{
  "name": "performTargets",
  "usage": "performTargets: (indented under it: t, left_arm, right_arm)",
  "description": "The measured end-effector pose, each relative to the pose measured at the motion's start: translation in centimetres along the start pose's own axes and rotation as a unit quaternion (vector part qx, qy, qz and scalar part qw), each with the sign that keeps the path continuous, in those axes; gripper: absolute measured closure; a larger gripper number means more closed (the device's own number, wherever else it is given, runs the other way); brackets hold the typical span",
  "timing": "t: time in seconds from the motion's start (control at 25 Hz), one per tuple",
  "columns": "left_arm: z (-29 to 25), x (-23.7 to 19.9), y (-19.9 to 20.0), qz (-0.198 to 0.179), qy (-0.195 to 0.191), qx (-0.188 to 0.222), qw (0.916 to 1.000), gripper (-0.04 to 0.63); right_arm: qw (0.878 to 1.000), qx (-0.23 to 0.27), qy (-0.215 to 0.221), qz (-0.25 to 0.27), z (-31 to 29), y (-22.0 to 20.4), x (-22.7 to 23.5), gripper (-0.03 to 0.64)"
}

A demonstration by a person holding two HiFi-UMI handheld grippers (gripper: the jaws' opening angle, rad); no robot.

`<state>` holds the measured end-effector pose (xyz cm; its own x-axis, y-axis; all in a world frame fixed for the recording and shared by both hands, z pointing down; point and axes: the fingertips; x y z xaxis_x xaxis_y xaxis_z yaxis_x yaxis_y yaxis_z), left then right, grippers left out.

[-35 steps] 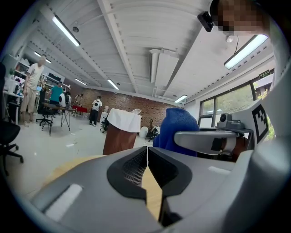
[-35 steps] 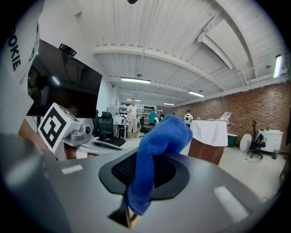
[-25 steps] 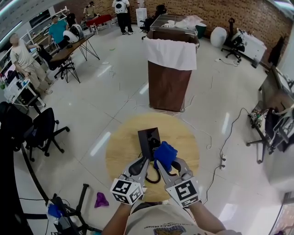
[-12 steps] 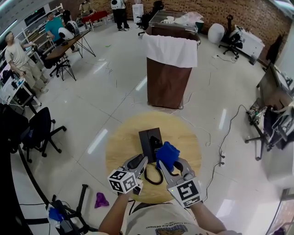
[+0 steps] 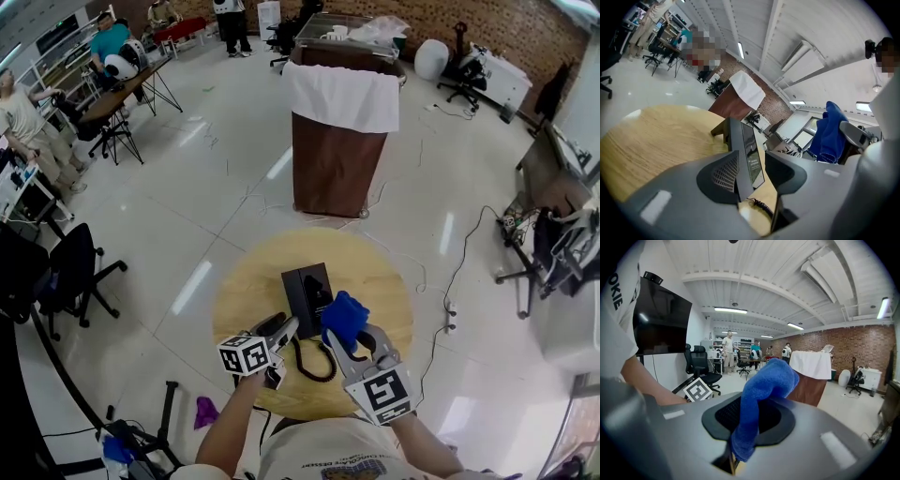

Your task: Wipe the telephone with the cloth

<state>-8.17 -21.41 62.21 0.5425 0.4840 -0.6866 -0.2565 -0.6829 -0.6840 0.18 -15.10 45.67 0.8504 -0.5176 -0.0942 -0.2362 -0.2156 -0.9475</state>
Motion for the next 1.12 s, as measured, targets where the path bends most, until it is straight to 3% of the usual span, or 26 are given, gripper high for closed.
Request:
performTargets:
  t: [0.36, 0.84, 1.0, 1.12]
  left_arm:
    - [-2.1, -3.4, -0.7, 0.026, -0.026, -0.041, 0.9985, 0.42]
    - [-4.6, -4.4, -1.3, 0.061, -0.097, -0.093, 0.989, 0.424]
    - [-4.9, -3.7, -1.6, 0.068, -0.129, -0.106, 0.9835, 0.502]
    - [-4.9, -3.6, -1.7, 0.079, -0.14, -0.105, 0.9814, 0.512]
  right_arm:
    - [1.0, -0.024, -0.015, -0.003, -1.1, -0.9, 0.5, 0.555]
    - [0.998, -0.046, -0.029, -0.01, -1.9, -2.3, 0.7, 0.555]
    - [0.998, -0.053, -0.033, -0.014, -2.1, -2.7, 0.7, 0.555]
    - [0.998, -0.054, -0.033, -0.015, -2.2, -3.0, 0.7, 0.555]
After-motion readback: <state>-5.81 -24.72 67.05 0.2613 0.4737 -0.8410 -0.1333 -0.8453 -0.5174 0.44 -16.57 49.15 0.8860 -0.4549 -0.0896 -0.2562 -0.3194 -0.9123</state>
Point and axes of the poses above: the fingertips, and each gripper's own axes: z backward along the fingers, x to its right, y out of its top, and after that the axes turned 6 degrees about -y, right-handed
